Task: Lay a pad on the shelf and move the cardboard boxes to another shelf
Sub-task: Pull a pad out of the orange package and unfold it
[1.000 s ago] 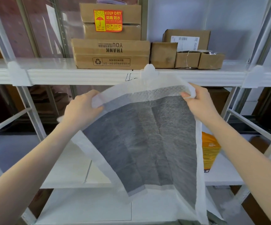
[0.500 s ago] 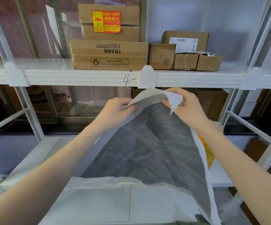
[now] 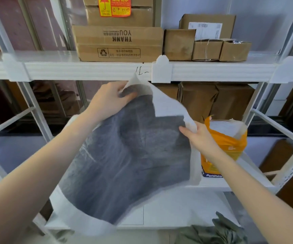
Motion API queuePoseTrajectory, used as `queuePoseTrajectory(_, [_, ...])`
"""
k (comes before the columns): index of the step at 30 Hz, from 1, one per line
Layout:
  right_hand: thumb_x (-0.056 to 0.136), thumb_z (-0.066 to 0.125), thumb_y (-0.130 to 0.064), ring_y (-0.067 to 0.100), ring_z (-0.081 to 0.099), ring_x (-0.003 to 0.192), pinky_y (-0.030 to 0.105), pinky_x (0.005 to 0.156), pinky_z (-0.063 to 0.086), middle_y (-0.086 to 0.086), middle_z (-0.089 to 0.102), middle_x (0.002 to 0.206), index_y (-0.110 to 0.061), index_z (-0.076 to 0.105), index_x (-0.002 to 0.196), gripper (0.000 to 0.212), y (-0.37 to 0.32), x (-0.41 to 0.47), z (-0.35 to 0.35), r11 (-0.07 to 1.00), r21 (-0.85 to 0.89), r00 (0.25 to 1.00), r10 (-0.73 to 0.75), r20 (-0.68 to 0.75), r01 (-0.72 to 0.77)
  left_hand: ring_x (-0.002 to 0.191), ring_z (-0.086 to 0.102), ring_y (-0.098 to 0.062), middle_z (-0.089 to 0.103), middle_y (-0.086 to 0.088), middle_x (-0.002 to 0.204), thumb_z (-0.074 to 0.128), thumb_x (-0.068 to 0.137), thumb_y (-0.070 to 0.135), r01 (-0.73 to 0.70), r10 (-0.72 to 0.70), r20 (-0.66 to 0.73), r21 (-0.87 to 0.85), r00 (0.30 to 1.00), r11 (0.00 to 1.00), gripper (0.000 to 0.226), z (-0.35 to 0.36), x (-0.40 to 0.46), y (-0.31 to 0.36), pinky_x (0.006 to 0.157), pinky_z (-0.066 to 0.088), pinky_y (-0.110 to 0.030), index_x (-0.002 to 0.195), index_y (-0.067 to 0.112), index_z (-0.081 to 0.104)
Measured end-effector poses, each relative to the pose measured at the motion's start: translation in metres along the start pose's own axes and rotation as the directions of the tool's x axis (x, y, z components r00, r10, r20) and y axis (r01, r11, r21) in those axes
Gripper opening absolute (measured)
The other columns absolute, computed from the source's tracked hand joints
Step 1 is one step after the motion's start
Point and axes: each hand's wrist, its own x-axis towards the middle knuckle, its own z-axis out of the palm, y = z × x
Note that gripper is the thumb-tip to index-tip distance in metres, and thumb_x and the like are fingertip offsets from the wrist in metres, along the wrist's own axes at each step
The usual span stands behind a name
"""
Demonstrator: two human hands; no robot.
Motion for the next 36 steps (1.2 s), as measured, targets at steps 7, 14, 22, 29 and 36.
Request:
queuePoseTrajectory(7, [0.085,0.047,0.009,0.02,0.061,0.098,0.026,0.074,0.052,0.006,0.06,0.111,-0.013,0.048,0.122,0.043,-0.008,0.004,-0.002,0.971,0.196,0.972,0.095,0.215,-0.139,0.091,0.062,-0.038,0.066,-0.018,0.1,0.05,0.093,0.038,0.114,-0.111,-0.026,0.212,0.993,0.971,0.035,0.028,-0.003,-0.038,0.067,0.043,-0.037,0.108,0.006,0.053])
queuePoseTrajectory(14, [0.088,0.052,0.002,0.014,0.059,0.08,0.014,0.057,0.048,0.002,0.06,0.095,-0.035,0.034,0.111,0.047,-0.011,0.005,-0.002,0.99,0.139,0.978,0.009,0.206,-0.038,0.108,0.049,-0.041,0.048,-0.022,0.12,0.062,0.085,0.032,0.281,-0.244,-0.149,0.329,0.958,0.902,0.05,0.068,-0.024,-0.064,0.08,0.045,-0.051,0.122,0.003,0.045])
queuePoseTrajectory(22, [0.091,0.044,0.0,0.025,0.04,0.075,0.034,0.061,0.033,0.022,0.049,0.08,-0.03,0.035,0.088,0.031,-0.009,0.01,0.014,0.993,0.116,0.99,0.005,0.14,-0.022,0.1,0.053,-0.029,0.05,-0.013,0.115,0.049,0.087,0.026,-0.044,0.058,-0.176,0.079,0.983,0.996,0.037,0.104,-0.059,-0.013,0.08,0.046,-0.043,0.118,0.007,0.05])
queuePoseTrajectory(29, [0.093,0.05,-0.013,0.019,0.059,0.082,0.029,0.068,0.047,0.011,0.06,0.095,-0.017,0.042,0.113,0.023,-0.011,0.02,0.025,0.982,0.138,0.985,0.108,0.135,-0.127,0.119,0.05,-0.012,0.05,0.005,0.134,0.063,0.078,0.054,0.159,-0.099,0.248,-0.234,0.964,0.959,0.069,0.128,-0.069,0.013,0.098,0.046,-0.032,0.136,0.029,0.034])
queuePoseTrajectory(36, [0.082,0.068,-0.019,0.009,0.061,0.094,0.014,0.074,0.048,0.008,0.064,0.113,-0.022,0.028,0.132,0.064,-0.007,0.012,0.017,0.996,-0.065,0.946,0.084,0.314,-0.067,0.051,0.042,-0.006,0.041,0.012,0.052,0.056,0.092,0.027,0.092,-0.083,0.066,-0.159,0.994,0.983,0.04,0.117,-0.05,-0.006,0.049,0.03,-0.013,0.056,0.028,0.037])
